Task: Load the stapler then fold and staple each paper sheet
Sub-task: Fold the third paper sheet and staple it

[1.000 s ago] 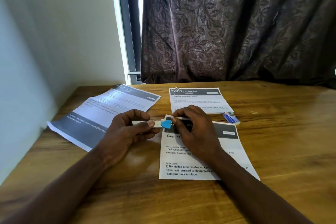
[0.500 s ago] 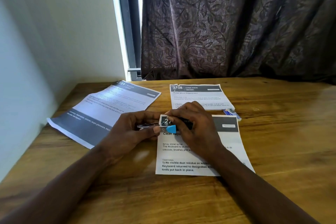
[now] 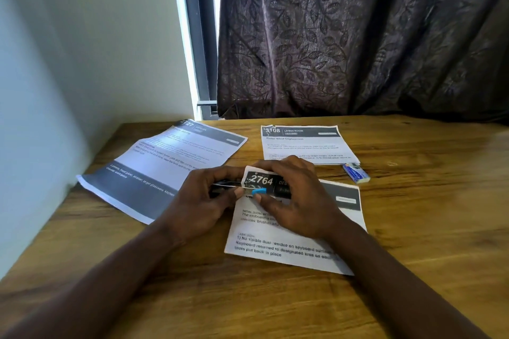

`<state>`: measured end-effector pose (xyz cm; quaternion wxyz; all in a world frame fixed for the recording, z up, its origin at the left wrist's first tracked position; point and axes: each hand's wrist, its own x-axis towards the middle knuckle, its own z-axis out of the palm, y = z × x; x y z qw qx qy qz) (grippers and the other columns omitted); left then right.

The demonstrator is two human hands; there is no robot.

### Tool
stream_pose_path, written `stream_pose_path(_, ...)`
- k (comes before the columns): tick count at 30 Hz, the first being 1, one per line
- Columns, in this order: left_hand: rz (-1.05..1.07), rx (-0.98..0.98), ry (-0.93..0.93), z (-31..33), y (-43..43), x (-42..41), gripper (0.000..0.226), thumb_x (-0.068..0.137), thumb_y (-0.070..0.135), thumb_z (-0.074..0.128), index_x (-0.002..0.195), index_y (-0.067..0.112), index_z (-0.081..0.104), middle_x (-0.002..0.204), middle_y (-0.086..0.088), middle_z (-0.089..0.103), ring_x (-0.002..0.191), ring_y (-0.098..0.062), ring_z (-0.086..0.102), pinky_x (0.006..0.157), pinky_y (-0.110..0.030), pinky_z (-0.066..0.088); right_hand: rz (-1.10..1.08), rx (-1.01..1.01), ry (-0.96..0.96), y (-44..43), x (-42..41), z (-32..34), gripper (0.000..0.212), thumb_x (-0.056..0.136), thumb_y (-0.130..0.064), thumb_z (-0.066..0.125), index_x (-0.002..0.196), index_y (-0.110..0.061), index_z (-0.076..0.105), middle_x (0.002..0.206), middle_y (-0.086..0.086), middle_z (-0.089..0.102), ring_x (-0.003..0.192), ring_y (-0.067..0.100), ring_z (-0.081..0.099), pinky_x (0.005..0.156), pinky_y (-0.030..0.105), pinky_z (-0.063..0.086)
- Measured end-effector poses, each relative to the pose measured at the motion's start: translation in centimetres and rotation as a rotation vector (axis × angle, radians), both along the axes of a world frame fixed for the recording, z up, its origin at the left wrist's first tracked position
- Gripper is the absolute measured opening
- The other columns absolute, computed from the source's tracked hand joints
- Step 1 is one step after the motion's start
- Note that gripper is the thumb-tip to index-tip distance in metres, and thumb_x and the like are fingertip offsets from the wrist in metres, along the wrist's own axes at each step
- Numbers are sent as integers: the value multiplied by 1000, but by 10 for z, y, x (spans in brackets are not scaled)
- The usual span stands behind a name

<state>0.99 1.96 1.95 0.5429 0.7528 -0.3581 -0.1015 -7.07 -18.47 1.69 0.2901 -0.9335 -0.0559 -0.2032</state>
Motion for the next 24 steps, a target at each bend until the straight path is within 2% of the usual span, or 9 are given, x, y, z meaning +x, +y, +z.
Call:
stream_pose_path(3,1,-1,0,-1,0,2,30,95,13,66,121,28,71,111,8,77,104,-16,74,79,-38,63,19,132,96,-3,3,2,55,80,-48,76,132,-42,59,109,-9,58,109,13,56,97,43,51)
stream_pose_path(7,-9,42,-46,-3,-2,2,30,95,10,67,116,29,73,110,9,77,103,-14,74,78,-36,63,122,308,182,-4,2,8,42,84,-20,82,123,-28,68,107,-11,70,100,3,67,88,27,59)
stream_pose_path(9,-1,61,-61,-3,-2,2,28,94,10,68,113,30,74,108,11,77,102,-12,74,78,-35,64,148,386,211,-6,1,7,39,84,-14,81,121,-23,69,108,-7,74,100,5,70,87,28,60)
stream_pose_path(16,14,63,-44,-2,-3,0,27,95,13,68,114,30,74,106,11,78,101,-12,74,78,-35,63,161,434,203,-9,3,-4,45,85,-18,82,127,-22,66,114,-3,74,105,11,71,89,36,60)
stream_pose_path(19,38,-26,14,-1,-4,-3,28,91,20,71,116,30,73,108,13,77,101,-13,74,76,-32,63,144,384,124,-11,3,-4,51,87,-30,80,134,-25,62,114,-7,73,105,10,70,91,40,60)
stream_pose_path(21,70,-104,66,1,-3,-4,27,89,18,71,114,28,73,107,15,77,99,-11,74,75,-29,63,140,388,118,-13,3,-3,48,90,-36,74,135,-26,61,116,-7,73,106,10,70,93,42,58)
stream_pose_path(24,166,-185,59,2,0,-3,25,91,11,69,113,25,73,104,16,77,98,-10,72,71,-26,61,137,453,127,-14,3,-3,39,94,-34,62,132,-24,64,118,-6,73,110,11,69,98,42,55)
